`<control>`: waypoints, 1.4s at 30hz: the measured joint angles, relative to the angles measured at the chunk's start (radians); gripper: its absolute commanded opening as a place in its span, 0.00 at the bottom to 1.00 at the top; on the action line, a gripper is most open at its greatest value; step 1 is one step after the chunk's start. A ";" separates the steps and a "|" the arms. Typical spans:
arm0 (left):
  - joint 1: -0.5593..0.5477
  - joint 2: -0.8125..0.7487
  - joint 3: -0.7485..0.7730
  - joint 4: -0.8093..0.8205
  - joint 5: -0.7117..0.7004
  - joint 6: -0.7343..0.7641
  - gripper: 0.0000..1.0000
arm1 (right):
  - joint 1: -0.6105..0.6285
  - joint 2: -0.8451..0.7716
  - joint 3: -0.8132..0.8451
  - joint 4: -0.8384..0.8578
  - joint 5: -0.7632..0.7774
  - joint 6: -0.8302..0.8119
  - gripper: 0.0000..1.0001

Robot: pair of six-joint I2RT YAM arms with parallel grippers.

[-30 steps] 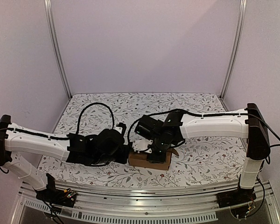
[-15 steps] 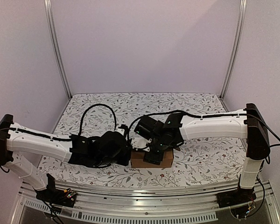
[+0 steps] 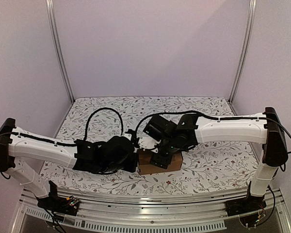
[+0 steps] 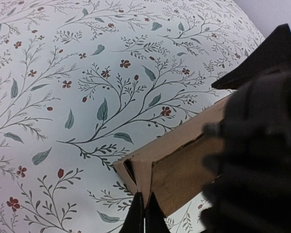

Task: Fold the paper box

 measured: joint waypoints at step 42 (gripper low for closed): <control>-0.007 0.051 0.066 -0.044 0.006 0.024 0.00 | -0.236 -0.711 -0.618 0.185 -0.053 0.273 0.56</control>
